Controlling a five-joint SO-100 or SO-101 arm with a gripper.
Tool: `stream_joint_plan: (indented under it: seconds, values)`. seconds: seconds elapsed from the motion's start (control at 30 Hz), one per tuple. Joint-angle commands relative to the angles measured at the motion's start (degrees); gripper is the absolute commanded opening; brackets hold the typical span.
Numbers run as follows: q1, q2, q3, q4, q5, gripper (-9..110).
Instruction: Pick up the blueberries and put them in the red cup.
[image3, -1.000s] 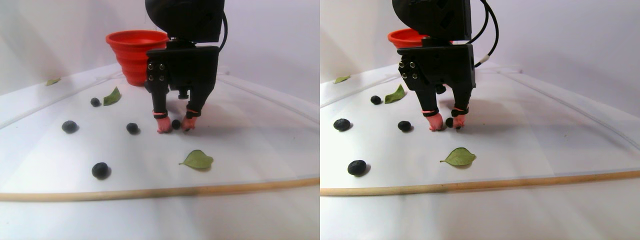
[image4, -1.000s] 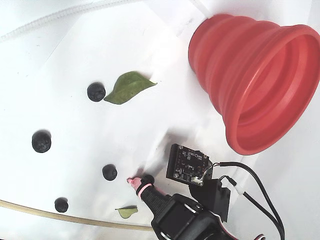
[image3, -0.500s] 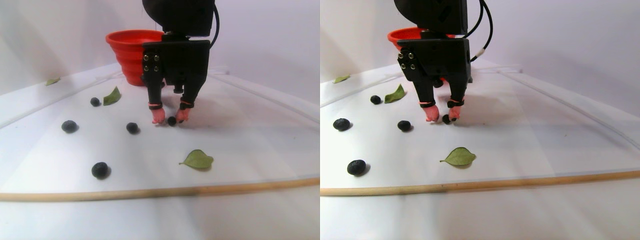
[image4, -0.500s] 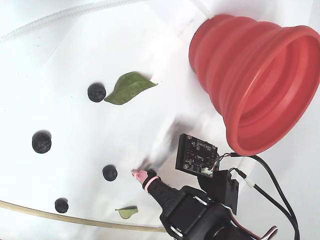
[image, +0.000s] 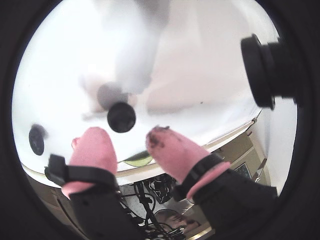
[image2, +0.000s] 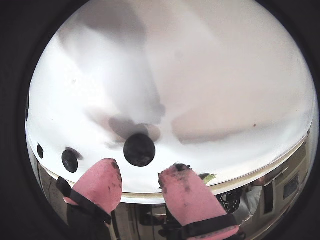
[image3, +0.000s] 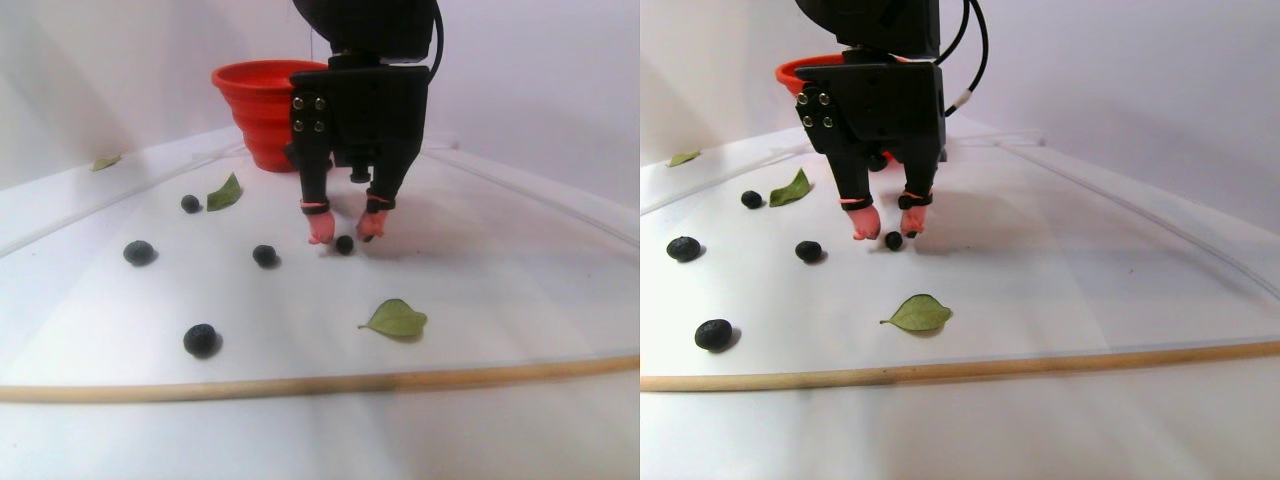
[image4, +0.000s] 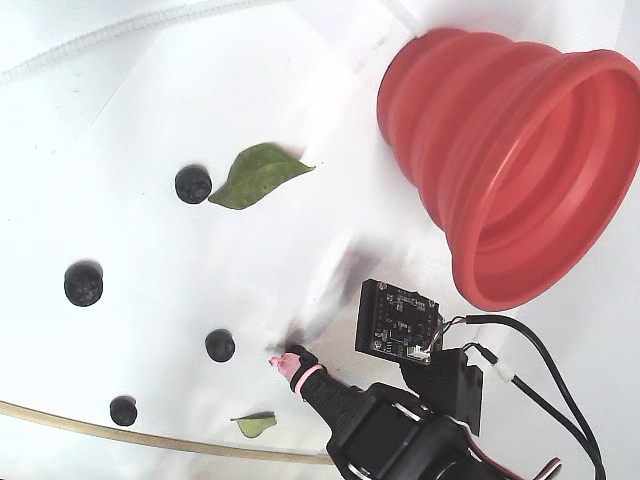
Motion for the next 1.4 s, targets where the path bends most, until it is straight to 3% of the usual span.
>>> stream_joint_plan:
  seconds: [0.0,1.37]
  values:
    - [1.49,2.72,0.44,0.26,-0.97,15]
    - [-0.35,-2.46,1.14,-5.27,0.62,15]
